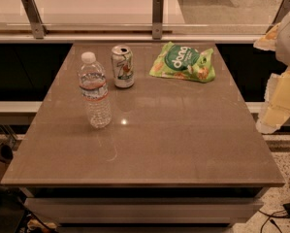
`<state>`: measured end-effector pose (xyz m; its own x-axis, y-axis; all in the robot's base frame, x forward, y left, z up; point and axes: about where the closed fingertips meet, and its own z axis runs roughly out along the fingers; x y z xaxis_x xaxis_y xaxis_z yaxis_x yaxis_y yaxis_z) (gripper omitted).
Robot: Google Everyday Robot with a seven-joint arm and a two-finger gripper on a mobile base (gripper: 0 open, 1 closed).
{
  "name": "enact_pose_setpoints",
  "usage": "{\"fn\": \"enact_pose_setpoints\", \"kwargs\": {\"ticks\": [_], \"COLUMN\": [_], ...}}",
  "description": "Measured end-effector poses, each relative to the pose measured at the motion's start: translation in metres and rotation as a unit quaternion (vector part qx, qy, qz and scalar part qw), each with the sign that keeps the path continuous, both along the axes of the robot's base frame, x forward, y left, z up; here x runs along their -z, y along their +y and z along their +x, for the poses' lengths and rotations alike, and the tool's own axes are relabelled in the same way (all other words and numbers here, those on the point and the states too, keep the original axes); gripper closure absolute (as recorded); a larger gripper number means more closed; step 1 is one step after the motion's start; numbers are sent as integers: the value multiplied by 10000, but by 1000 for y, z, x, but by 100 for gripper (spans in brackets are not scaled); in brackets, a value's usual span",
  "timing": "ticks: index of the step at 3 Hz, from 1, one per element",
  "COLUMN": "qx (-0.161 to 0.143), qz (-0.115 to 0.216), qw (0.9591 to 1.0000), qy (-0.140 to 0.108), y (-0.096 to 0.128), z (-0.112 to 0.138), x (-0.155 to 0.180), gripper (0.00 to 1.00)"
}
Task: Pick green rice chip bag
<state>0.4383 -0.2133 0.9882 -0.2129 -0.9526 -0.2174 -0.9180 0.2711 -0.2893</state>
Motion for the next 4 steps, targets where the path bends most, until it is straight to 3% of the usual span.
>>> {"fn": "enact_pose_setpoints", "kwargs": {"ticks": [1, 2, 4], "qx": [11, 44, -20], "qz": [8, 55, 279], "qw": [10000, 9999, 9984], "qy": [-28, -135, -501], "y": [0, 4, 21], "z": [2, 20, 87], "x": [-1, 1, 10], "gripper": [0, 0, 0]}}
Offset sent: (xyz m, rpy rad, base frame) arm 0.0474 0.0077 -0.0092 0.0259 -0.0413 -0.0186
